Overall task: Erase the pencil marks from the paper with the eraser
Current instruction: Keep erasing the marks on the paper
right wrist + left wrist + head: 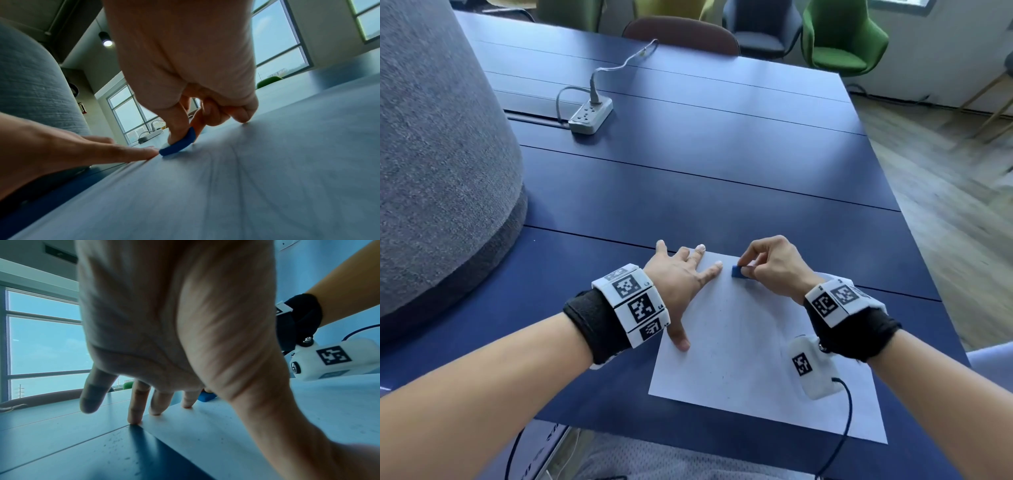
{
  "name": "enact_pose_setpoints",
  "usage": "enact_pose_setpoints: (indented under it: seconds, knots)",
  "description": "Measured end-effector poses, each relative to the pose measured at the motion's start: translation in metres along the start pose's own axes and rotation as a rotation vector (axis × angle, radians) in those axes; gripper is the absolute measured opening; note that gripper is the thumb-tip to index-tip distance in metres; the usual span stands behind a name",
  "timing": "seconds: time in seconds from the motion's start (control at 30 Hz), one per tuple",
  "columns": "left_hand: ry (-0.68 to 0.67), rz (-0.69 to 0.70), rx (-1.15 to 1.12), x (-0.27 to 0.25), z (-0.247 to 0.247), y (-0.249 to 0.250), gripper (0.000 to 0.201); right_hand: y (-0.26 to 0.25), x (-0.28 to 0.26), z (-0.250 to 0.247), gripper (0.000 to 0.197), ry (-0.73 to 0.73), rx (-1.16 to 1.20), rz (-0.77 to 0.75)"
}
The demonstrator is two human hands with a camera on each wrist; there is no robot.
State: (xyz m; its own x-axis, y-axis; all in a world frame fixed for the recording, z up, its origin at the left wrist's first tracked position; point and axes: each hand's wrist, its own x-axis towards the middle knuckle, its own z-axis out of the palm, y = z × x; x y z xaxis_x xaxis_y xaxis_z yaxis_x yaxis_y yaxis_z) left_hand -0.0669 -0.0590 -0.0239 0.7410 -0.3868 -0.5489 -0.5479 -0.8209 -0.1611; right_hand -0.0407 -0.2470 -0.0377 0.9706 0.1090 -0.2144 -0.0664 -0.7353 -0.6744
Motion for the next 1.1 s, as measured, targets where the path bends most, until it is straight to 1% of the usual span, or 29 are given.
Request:
enact_pose_setpoints:
  seconds: [0.03, 0.07, 0.13, 0.17, 0.2, 0.23, 0.3, 0.33, 0.37, 0.4, 0.47, 0.5, 0.53, 0.63, 0.67, 0.7, 0.73, 0.8, 0.83, 0.87, 0.97, 1.0, 1.03, 1.1]
  knots:
    - [0.001, 0.000, -0.002, 0.000, 0.000, 0.000, 0.144, 0.001, -0.002, -0.001, 0.008, -0.027, 0.002, 0.002]
    - [0.000, -0.001, -0.001, 0.000, 0.000, 0.000, 0.145, 0.002, -0.005, -0.003, 0.008, -0.092, -0.010, 0.006]
    - [-0.010, -0.006, 0.000, -0.001, 0.000, 0.001, 0.145, 0.000, -0.011, -0.009, 0.011, -0.279, -0.068, 0.025]
    - [-0.018, -0.008, -0.004, -0.001, 0.000, 0.000, 0.145, -0.001, -0.011, -0.011, 0.012, -0.335, -0.092, 0.028]
    - [-0.027, -0.009, -0.016, -0.002, -0.001, 0.000, 0.144, -0.003, -0.009, -0.012, 0.012, -0.333, -0.095, 0.024]
    - [-0.033, -0.010, -0.032, -0.002, -0.001, 0.000, 0.144, -0.004, -0.005, -0.012, 0.011, -0.279, -0.080, 0.017]
    - [-0.044, -0.012, -0.073, -0.003, -0.001, -0.001, 0.144, -0.006, 0.001, -0.008, 0.007, -0.123, -0.047, 0.003]
    - [-0.050, -0.014, -0.089, -0.003, 0.000, -0.001, 0.144, -0.006, 0.000, -0.006, 0.006, -0.074, -0.035, -0.003]
    - [-0.053, -0.016, -0.099, -0.003, 0.000, -0.001, 0.144, -0.006, -0.003, -0.005, 0.006, -0.066, -0.031, -0.007]
    - [-0.055, -0.017, -0.102, -0.003, 0.000, -0.001, 0.145, -0.004, -0.008, -0.004, 0.006, -0.103, -0.041, -0.011]
    - [-0.058, -0.020, -0.096, -0.002, 0.001, -0.001, 0.145, -0.004, -0.019, -0.004, 0.010, -0.253, -0.102, -0.006]
    - [-0.058, -0.020, -0.091, -0.001, 0.000, -0.001, 0.146, -0.005, -0.022, -0.004, 0.011, -0.295, -0.130, -0.009]
    - [-0.058, -0.019, -0.085, -0.001, 0.000, 0.000, 0.146, -0.006, -0.022, -0.004, 0.012, -0.279, -0.135, -0.013]
    - [-0.051, -0.013, -0.074, 0.000, 0.000, 0.000, 0.145, -0.006, -0.020, 0.000, 0.011, -0.076, -0.064, -0.008]
    - [-0.046, -0.011, -0.069, 0.000, 0.000, 0.000, 0.145, -0.005, -0.024, 0.003, 0.011, -0.039, -0.059, -0.009]
    - [-0.040, -0.010, -0.062, 0.000, 0.000, 0.000, 0.144, -0.004, -0.029, 0.004, 0.011, -0.047, -0.063, -0.014]
    - [-0.036, -0.010, -0.057, 0.000, 0.000, 0.000, 0.144, -0.003, -0.035, 0.005, 0.010, -0.099, -0.072, -0.017]
    - [-0.035, -0.012, -0.053, 0.000, 0.001, 0.000, 0.144, -0.006, -0.045, 0.006, 0.008, -0.266, -0.086, 0.004]
    - [-0.035, -0.014, -0.052, 0.000, 0.001, 0.000, 0.144, -0.008, -0.045, 0.004, 0.009, -0.302, -0.090, 0.011]
    - [-0.037, -0.014, -0.051, 0.000, 0.001, -0.001, 0.144, -0.008, -0.043, 0.004, 0.009, -0.277, -0.081, 0.010]
    - [-0.035, -0.013, -0.054, -0.001, 0.001, -0.001, 0.143, -0.006, -0.041, 0.007, 0.010, -0.077, -0.013, 0.010]
    - [-0.033, -0.013, -0.054, -0.001, 0.001, -0.001, 0.144, -0.004, -0.045, 0.009, 0.011, -0.071, -0.008, 0.010]
    - [-0.029, -0.014, -0.050, -0.001, 0.001, -0.001, 0.144, -0.003, -0.050, 0.009, 0.012, -0.114, -0.017, 0.007]
    - [-0.028, -0.021, -0.042, -0.001, 0.002, 0.001, 0.145, -0.004, -0.057, 0.006, 0.014, -0.292, -0.061, 0.024]
